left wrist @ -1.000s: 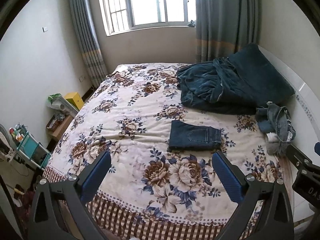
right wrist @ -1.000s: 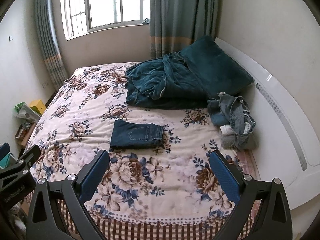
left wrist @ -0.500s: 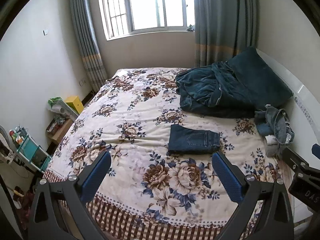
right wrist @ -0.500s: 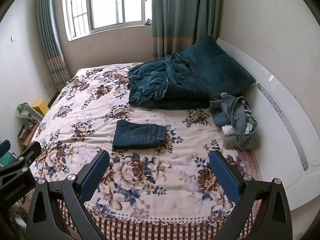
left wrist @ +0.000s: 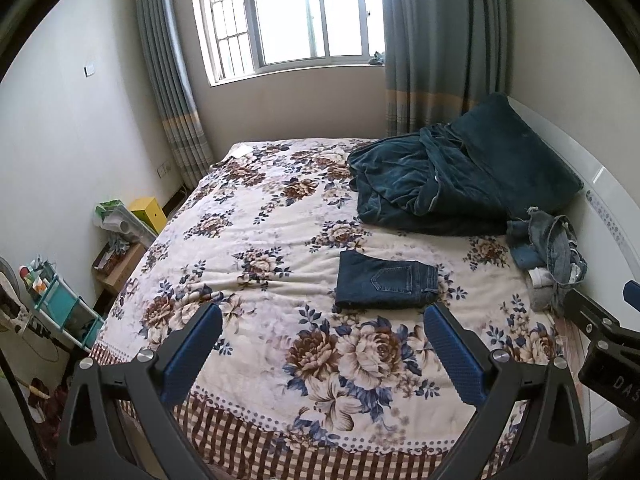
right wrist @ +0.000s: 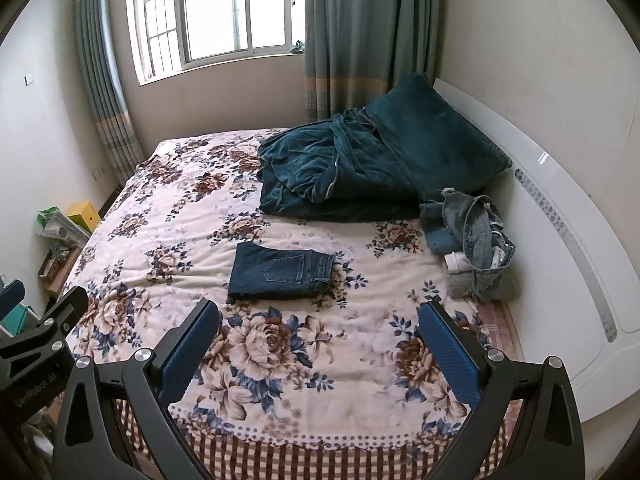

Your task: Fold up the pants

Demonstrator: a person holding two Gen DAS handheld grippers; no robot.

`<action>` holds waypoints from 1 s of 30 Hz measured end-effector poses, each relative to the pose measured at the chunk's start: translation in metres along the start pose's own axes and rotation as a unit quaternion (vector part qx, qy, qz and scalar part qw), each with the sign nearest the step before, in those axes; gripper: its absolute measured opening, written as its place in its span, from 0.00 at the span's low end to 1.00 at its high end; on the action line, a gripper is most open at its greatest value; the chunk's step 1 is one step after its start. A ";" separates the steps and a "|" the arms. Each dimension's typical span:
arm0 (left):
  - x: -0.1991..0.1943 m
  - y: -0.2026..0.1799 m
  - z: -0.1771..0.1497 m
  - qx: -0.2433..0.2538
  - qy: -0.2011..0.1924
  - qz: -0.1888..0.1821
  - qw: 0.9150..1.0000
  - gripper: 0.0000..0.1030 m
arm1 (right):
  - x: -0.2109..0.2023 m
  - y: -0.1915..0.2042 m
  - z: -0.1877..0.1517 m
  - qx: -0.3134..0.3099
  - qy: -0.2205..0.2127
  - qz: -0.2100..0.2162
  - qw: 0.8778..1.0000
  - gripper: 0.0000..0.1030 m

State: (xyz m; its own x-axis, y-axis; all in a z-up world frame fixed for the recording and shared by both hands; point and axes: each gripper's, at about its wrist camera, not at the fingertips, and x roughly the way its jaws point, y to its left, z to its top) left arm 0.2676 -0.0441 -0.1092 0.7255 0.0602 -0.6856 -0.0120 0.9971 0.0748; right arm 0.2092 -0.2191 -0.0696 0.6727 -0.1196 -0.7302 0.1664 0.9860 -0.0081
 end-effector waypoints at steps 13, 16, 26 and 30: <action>-0.003 -0.001 0.001 0.005 -0.003 -0.003 1.000 1.00 | -0.003 0.000 0.001 0.003 0.001 0.003 1.000 0.99; -0.003 -0.001 0.003 0.005 -0.004 -0.005 1.000 1.00 | -0.003 0.000 0.000 0.003 0.001 0.003 1.000 0.99; -0.004 0.001 0.005 0.013 -0.004 -0.018 1.000 1.00 | -0.006 0.001 0.001 0.002 -0.001 0.000 1.000 0.99; -0.003 0.000 0.004 0.015 -0.003 -0.022 1.000 1.00 | -0.007 0.001 0.000 0.002 -0.002 -0.001 1.000 0.99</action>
State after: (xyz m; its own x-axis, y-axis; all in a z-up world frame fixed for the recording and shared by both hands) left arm 0.2689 -0.0443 -0.1042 0.7292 0.0168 -0.6841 0.0395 0.9970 0.0666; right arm 0.2046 -0.2172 -0.0641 0.6752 -0.1210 -0.7276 0.1703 0.9854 -0.0059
